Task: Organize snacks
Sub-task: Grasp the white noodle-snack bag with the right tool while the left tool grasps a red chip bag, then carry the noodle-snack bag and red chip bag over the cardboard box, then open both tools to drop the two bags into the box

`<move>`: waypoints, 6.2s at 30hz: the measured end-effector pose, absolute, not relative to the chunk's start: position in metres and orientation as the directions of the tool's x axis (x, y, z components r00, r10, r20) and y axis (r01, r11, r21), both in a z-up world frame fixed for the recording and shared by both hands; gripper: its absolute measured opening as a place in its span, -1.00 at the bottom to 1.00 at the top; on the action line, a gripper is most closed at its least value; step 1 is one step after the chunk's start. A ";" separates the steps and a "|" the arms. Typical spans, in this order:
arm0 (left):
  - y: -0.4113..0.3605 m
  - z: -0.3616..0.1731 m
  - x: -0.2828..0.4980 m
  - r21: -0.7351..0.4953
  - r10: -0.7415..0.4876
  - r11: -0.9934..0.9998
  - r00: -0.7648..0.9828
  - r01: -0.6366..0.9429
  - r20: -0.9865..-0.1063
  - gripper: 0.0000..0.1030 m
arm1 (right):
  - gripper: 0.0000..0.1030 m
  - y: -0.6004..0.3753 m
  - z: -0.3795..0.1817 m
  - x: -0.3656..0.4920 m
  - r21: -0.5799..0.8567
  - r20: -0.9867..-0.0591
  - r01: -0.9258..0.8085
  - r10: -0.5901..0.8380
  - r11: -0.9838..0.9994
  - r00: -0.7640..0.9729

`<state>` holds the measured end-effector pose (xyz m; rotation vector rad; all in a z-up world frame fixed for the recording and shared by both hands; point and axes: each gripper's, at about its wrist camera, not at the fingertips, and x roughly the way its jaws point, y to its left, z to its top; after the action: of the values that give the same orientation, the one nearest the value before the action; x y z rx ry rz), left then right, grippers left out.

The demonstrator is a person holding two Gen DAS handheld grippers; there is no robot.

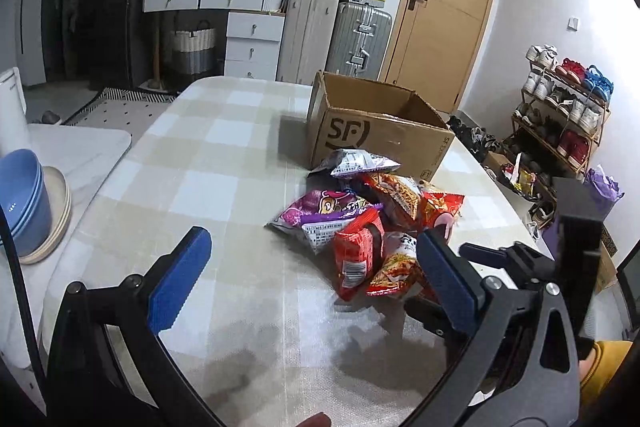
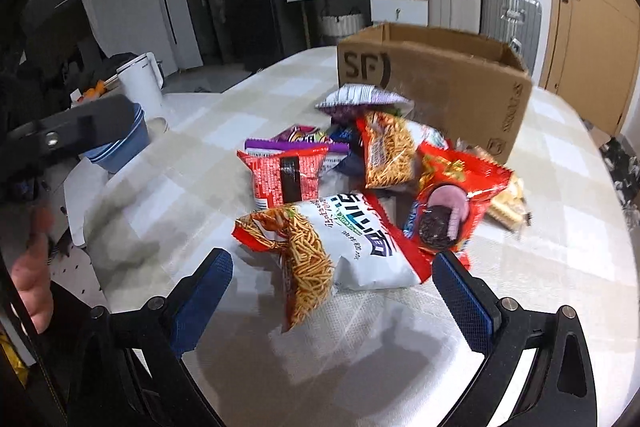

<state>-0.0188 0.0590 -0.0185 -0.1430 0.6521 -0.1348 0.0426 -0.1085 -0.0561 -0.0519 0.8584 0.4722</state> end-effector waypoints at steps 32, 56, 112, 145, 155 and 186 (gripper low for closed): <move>0.073 -0.045 -0.007 -0.184 -0.119 0.983 0.734 -0.009 -0.669 0.98 | 0.17 -0.126 -0.063 0.053 0.305 -0.776 -0.345 0.442 0.888 0.449; 0.009 -0.084 0.035 -0.131 -0.092 0.991 0.671 -0.007 -0.735 0.98 | 0.16 -0.212 -0.008 0.022 0.531 -0.612 -0.178 0.521 0.828 0.595; 0.046 -0.076 0.020 -0.209 -0.197 0.976 0.642 0.058 -0.741 -0.22 | 0.16 -0.209 -0.023 0.033 0.569 -0.606 -0.157 0.541 0.807 0.584; 0.021 0.086 0.095 -0.205 -0.296 0.955 0.695 0.214 -0.655 -0.22 | 0.16 -0.207 0.118 0.105 0.543 -0.467 -0.269 0.553 0.795 0.690; -0.005 0.087 0.201 -0.192 -0.294 0.955 0.651 0.225 -0.699 -0.22 | 0.16 -0.218 0.104 0.180 0.583 -0.502 -0.199 0.542 0.788 0.674; -0.062 -0.068 0.396 -0.174 -0.289 0.946 0.472 0.272 -0.833 -0.22 | 0.16 -0.210 -0.003 0.299 0.587 -0.637 -0.108 0.541 0.802 0.549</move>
<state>0.3961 -0.0616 -0.0678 -0.0175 1.0232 -0.3435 0.2988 -0.2101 -0.0025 0.5257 0.9164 0.4058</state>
